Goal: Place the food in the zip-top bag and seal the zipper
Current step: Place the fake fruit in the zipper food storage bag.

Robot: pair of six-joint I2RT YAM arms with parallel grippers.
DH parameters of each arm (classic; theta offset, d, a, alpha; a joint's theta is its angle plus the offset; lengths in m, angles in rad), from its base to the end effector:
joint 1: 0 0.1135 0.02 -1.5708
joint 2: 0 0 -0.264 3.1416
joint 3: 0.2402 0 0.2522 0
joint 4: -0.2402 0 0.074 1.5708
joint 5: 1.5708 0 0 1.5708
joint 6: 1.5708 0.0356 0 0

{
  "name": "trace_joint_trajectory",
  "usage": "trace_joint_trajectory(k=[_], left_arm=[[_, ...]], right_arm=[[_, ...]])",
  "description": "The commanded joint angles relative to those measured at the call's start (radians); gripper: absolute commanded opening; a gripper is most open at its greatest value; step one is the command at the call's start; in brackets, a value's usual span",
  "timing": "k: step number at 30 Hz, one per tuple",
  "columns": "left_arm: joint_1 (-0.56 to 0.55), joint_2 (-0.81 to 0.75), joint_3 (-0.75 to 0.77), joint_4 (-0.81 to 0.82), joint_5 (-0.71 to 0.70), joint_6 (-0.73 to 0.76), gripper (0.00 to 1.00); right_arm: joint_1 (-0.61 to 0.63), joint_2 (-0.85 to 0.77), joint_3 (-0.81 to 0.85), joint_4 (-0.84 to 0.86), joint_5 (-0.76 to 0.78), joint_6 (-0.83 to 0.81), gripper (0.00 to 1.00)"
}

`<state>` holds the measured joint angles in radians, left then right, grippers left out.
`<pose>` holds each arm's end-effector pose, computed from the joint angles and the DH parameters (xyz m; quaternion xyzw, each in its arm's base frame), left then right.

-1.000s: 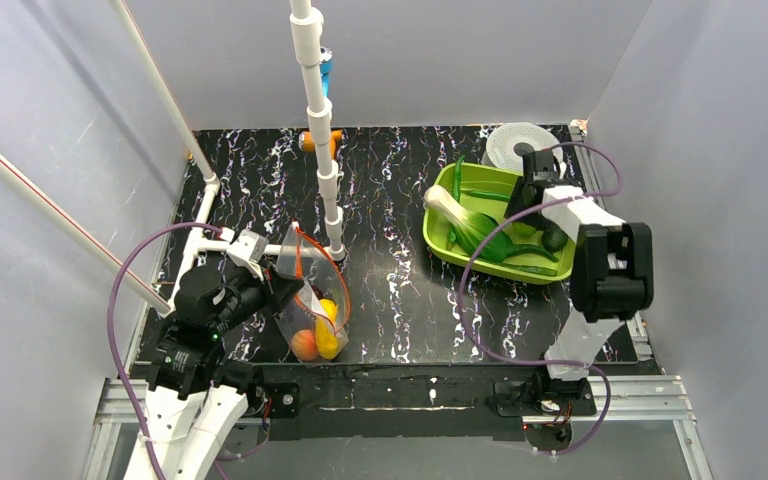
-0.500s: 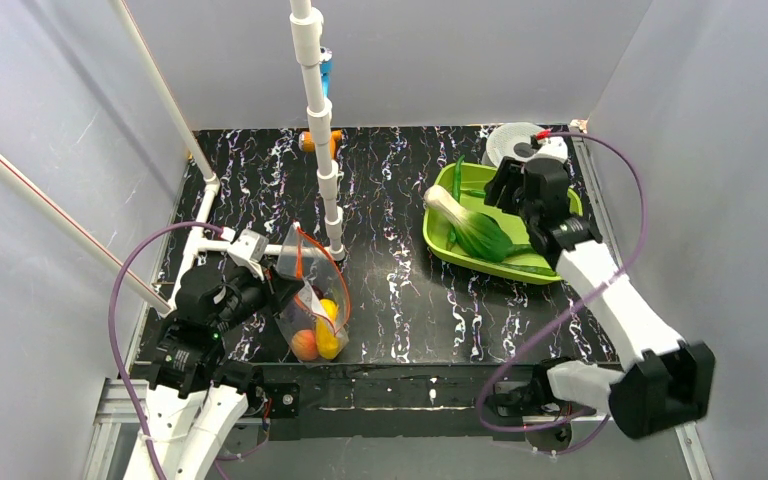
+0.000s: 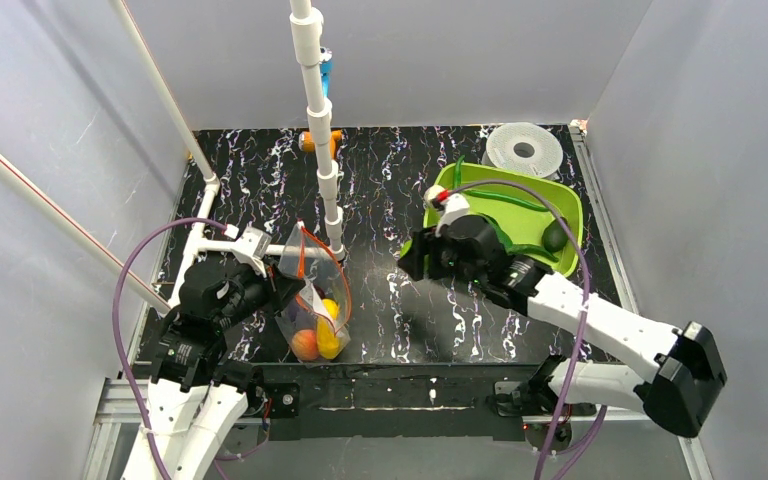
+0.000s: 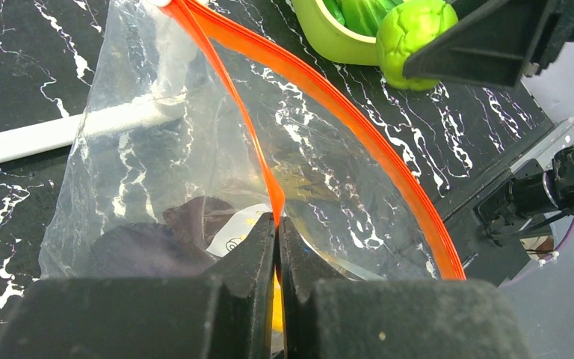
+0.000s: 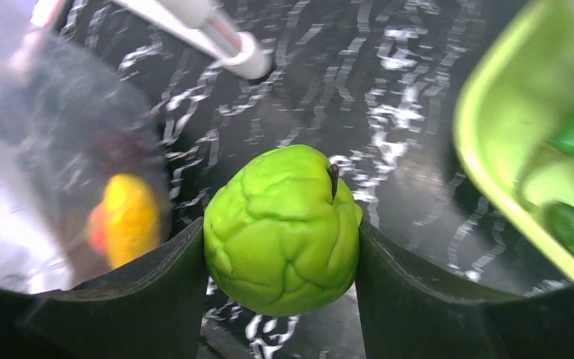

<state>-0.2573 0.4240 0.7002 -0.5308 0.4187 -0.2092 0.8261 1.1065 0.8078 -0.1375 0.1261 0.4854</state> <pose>0.0947 -0.0399 0.3198 0.1457 0.7706 -0.2983 0.5441 0.1745 0.1827 0.2886 -0.1093 0.8352 0.2849 0.4575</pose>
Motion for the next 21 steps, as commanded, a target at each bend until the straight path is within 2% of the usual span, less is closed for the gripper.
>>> trace_joint_trajectory(k=[1,6,11,15,21], left_arm=[[-0.001,0.004,0.007,0.003,-0.001,0.005,0.00],[-0.001,-0.005,0.007,0.003,-0.008,0.005,0.00],[-0.001,-0.010,0.007,0.003,-0.008,0.005,0.00],[-0.001,-0.015,0.007,0.002,-0.006,0.005,0.00],[-0.001,-0.045,0.005,0.007,-0.005,0.004,0.00]], right_arm=[[0.148,0.051,0.205,-0.005,0.046,-0.049,0.01],[0.289,0.129,0.403,-0.069,0.078,-0.119,0.01],[0.399,0.210,0.504,-0.071,0.070,-0.133,0.01],[0.445,0.303,0.578,-0.101,0.062,-0.127,0.01],[0.497,0.431,0.710,-0.240,0.174,-0.139,0.04]])
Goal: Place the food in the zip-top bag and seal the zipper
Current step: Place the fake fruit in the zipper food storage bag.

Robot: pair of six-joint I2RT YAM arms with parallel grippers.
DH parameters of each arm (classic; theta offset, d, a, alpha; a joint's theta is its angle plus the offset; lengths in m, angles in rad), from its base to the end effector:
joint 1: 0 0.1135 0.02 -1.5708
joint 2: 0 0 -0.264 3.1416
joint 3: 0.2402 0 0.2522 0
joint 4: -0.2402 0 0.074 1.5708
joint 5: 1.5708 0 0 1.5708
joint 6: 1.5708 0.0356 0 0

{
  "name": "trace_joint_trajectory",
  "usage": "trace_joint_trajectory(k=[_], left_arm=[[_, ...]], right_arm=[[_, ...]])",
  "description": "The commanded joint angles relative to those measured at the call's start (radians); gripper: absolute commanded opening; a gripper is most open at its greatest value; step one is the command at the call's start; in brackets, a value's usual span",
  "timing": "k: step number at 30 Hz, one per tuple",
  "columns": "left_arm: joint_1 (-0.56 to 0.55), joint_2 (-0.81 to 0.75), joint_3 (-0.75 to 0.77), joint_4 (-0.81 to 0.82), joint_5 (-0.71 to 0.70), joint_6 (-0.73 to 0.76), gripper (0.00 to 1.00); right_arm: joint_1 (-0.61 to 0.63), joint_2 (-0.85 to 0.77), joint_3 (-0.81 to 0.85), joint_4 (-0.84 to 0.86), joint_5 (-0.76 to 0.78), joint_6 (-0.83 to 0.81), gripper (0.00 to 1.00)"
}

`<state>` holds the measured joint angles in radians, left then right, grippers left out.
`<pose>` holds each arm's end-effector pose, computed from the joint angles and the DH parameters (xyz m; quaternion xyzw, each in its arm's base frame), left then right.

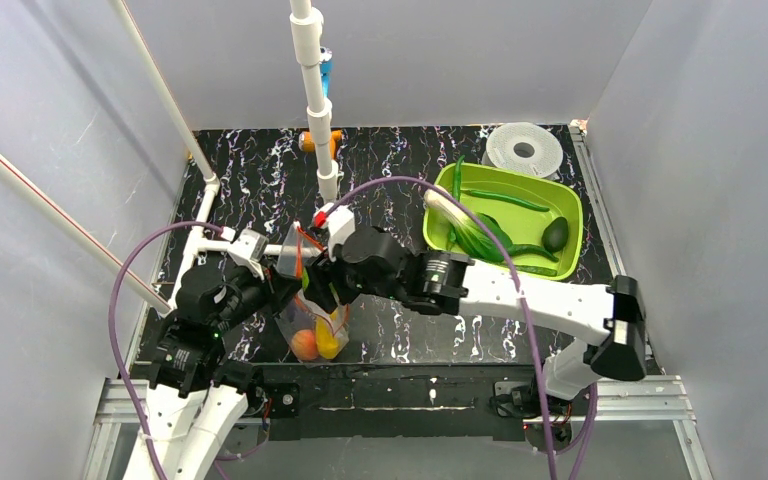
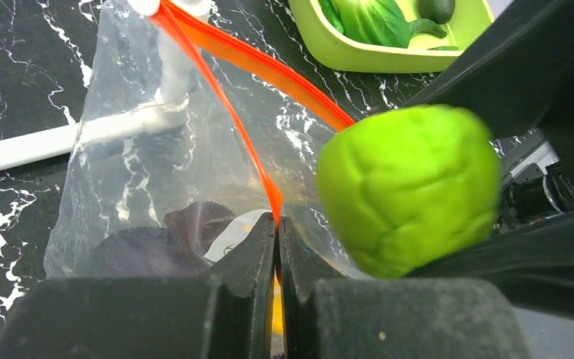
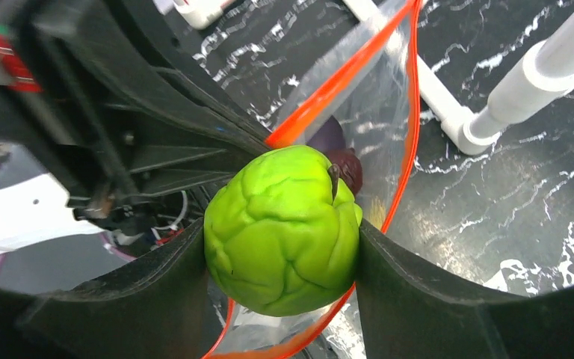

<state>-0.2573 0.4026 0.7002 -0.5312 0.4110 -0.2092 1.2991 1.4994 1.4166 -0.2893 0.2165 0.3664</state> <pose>0.0906 -0.0386 0.3214 0.1449 0.7649 -0.2961 0.5534 0.1017 0.3366 0.3768 -0.3146 0.7606 0.3548 0.4433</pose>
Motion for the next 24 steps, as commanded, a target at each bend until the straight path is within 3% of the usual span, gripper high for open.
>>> trace_joint_trajectory(k=[1,8,16,24], left_arm=[[-0.002,-0.030,0.004,0.008,0.003,0.004,0.00],[-0.002,-0.070,-0.001,0.020,0.015,0.004,0.00],[-0.002,-0.089,-0.003,0.026,0.034,0.003,0.00],[-0.001,-0.090,-0.004,0.028,0.035,0.003,0.00]], right_arm=[[0.030,0.053,0.116,-0.108,0.096,-0.024,0.06],[0.063,0.082,0.137,-0.171,0.199,-0.034,0.29],[0.065,0.088,0.129,-0.172,0.174,-0.004,0.55],[0.066,0.068,0.101,-0.152,0.159,0.015,0.74]])
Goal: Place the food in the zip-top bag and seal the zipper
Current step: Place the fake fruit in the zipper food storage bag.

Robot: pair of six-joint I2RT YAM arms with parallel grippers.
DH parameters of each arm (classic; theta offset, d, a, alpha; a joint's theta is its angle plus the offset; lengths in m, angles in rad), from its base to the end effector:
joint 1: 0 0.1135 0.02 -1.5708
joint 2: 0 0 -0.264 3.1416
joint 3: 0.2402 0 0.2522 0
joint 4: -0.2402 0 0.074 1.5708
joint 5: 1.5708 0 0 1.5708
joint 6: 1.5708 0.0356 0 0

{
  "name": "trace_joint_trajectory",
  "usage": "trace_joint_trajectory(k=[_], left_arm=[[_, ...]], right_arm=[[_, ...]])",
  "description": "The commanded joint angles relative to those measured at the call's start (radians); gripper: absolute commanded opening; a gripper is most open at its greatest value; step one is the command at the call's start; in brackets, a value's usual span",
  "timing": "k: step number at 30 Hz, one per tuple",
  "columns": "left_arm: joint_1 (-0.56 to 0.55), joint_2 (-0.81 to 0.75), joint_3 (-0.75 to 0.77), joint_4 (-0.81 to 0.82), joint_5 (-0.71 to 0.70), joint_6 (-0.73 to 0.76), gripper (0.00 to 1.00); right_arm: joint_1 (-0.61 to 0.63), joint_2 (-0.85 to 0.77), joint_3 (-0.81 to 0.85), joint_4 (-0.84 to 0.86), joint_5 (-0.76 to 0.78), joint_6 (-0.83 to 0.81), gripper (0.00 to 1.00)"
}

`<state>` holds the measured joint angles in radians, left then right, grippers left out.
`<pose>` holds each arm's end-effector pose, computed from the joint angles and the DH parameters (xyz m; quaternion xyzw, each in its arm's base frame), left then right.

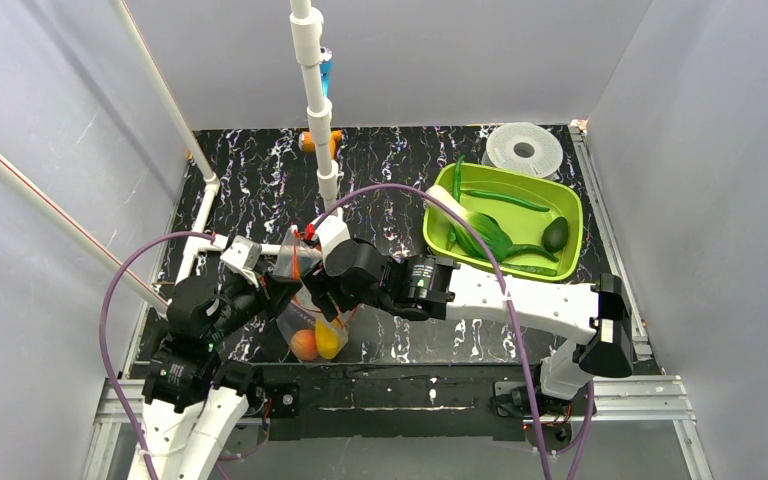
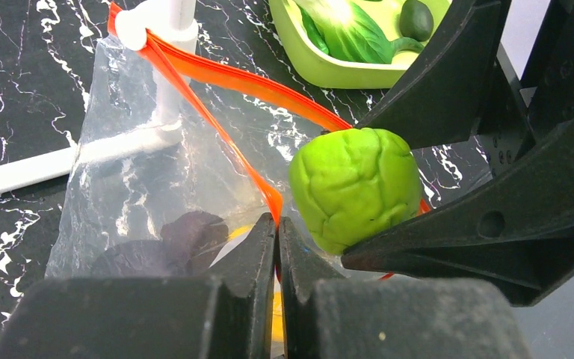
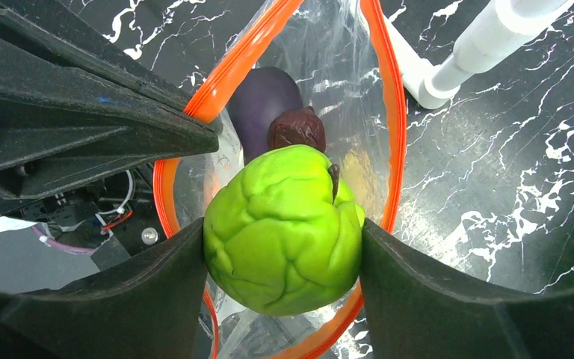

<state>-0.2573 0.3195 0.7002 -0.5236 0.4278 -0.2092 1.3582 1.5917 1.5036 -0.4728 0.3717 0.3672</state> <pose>0.0734 -0.0346 0.3280 0.1567 0.7350 -0.3040 0.5855 0.0898 0.3546 0.3586 -0.3303 0.7992 0.2560 0.4321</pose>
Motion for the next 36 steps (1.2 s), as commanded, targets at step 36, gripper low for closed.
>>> trace_joint_trajectory(k=[36], left_arm=[[-0.001,0.006,-0.004,0.020,0.009,0.004,0.00]], right_arm=[[-0.229,-0.465,-0.272,0.094,0.301,-0.020,0.92]])
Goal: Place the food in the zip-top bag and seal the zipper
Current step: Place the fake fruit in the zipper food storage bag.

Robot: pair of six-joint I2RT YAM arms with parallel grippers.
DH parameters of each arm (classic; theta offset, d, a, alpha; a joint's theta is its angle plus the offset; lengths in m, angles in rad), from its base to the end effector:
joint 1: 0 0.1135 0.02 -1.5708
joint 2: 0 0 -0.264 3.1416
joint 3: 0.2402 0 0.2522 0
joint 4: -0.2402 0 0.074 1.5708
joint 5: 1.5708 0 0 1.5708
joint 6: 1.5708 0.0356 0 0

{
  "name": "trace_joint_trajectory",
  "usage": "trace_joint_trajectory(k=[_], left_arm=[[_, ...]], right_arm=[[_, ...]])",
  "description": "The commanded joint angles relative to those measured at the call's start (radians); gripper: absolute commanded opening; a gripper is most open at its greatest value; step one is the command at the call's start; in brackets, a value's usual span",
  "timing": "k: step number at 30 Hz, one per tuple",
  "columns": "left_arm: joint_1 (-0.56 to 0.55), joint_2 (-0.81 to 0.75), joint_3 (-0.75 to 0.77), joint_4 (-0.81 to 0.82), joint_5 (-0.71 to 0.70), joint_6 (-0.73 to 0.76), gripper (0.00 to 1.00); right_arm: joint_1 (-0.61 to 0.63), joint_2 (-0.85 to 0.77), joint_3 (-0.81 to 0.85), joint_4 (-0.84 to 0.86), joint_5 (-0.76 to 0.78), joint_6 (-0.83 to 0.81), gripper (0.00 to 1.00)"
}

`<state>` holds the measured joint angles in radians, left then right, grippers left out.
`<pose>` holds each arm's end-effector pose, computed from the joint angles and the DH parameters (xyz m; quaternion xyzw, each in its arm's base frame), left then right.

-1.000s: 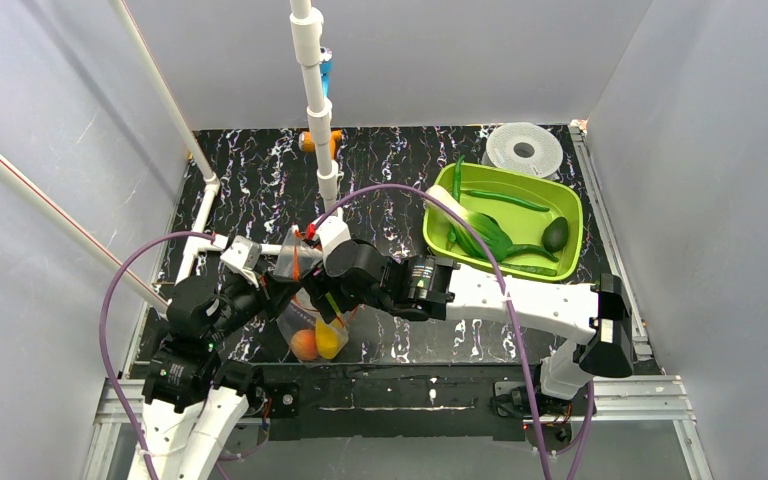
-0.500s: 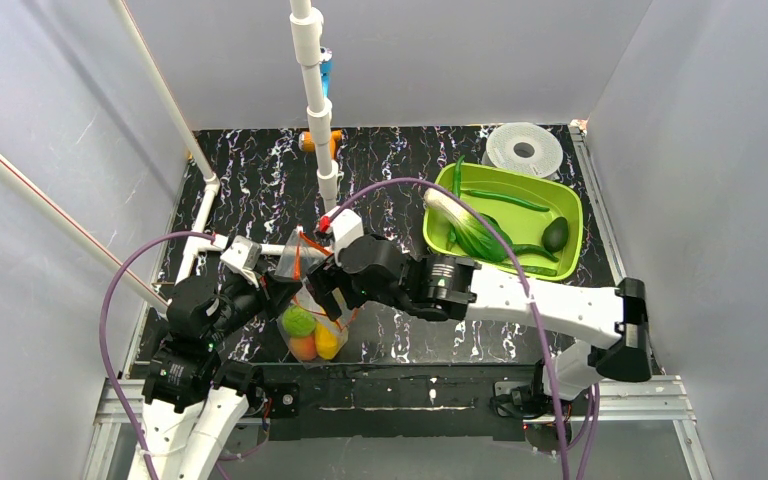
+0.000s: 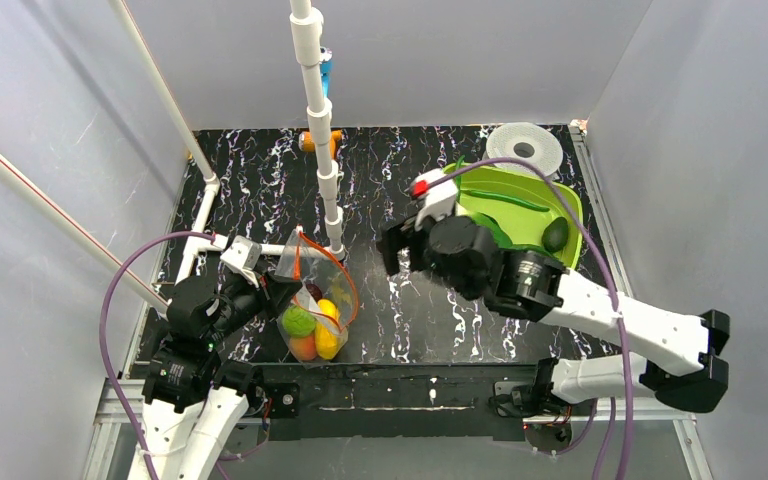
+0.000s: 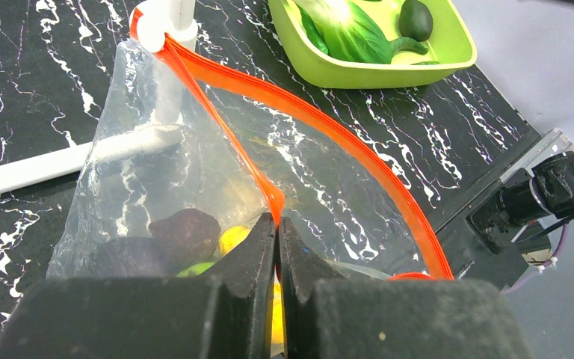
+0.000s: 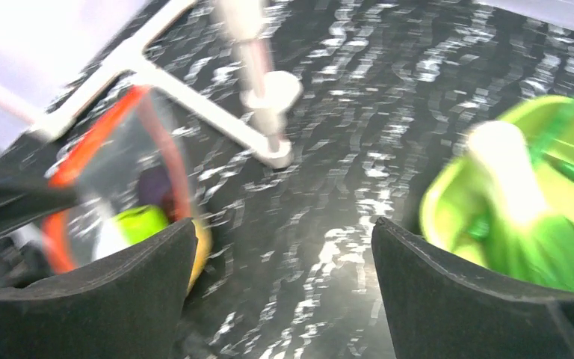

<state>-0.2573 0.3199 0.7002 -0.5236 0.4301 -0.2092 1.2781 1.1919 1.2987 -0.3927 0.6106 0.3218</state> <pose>0.0734 -0.0347 0.3280 0.1574 0.7349 -0.3048 0.5850 0.0941 0.2416 0.4154 -0.1915 0.7608 0.2422 0.5708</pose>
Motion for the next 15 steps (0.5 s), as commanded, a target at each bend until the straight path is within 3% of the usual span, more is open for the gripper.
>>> trace_joint_trajectory(k=[1,8,10,12,15], left_arm=[[-0.001,0.007,-0.004,0.019,0.007,0.004,0.00],[-0.002,0.017,-0.004,0.019,0.004,0.003,0.00],[-0.001,0.019,-0.002,0.019,0.004,0.004,0.00],[-0.002,0.024,-0.004,0.017,0.002,0.004,0.00],[-0.002,0.026,-0.002,0.013,-0.010,0.004,0.00]], right_arm=[[-0.212,-0.082,-0.092,0.004,0.042,0.047,0.96],[-0.558,-0.040,-0.156,-0.079,-0.091,0.080,0.98],[-0.649,0.010,-0.145,-0.093,-0.203,0.082,0.98],[-0.717,0.072,-0.122,-0.107,-0.342,0.106,0.89],[-0.762,0.166,-0.117,-0.050,-0.455,0.106,0.64]])
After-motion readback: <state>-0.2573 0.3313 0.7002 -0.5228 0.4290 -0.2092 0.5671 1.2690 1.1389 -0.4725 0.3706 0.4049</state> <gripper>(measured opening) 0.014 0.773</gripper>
